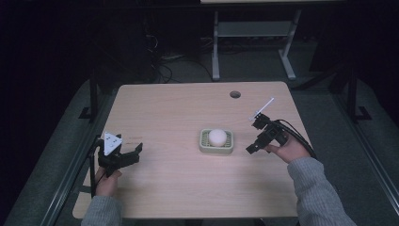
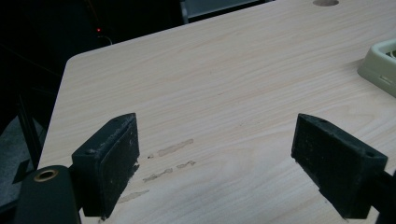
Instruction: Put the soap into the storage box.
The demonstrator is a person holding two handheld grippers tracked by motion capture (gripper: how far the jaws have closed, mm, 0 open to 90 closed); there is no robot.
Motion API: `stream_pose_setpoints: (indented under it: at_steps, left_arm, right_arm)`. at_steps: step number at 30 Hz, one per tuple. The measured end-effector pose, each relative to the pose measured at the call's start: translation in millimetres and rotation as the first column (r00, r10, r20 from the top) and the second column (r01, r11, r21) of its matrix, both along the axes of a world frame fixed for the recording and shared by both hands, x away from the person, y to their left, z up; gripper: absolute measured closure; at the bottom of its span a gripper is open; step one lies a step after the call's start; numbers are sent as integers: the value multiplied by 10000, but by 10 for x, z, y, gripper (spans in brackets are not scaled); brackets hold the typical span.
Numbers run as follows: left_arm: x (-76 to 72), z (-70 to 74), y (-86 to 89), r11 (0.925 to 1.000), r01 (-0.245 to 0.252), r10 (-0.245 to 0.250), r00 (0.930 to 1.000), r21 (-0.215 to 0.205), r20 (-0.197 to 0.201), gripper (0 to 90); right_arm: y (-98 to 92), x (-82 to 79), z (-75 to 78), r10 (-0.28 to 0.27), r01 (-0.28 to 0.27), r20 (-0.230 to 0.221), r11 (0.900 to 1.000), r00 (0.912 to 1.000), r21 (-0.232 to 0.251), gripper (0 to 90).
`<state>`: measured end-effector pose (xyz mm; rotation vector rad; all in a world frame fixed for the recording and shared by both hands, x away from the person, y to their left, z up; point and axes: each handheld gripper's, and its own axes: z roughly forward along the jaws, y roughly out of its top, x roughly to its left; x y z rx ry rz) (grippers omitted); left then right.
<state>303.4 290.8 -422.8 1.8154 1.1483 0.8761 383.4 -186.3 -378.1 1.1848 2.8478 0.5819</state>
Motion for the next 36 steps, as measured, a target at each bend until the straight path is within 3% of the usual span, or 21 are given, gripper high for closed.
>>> stream_pose_setpoints:
  at_steps: [10,19,36]
  left_arm:
    - [1,-14,-16,10000,30,-30,10000,80,-57,148]
    - [2,-25,-35,9999,77,-75,9999,126,-109,149]
    - [-2,-27,-51,9999,128,-127,9999,99,-93,148]
  right_arm:
    - [-140,-130,-85,-188,187,53,9996,9998,224,237]
    - [-325,-282,-259,-527,529,-51,9975,9986,473,237]
    - [-534,-535,-351,-916,906,134,9937,9957,665,237]
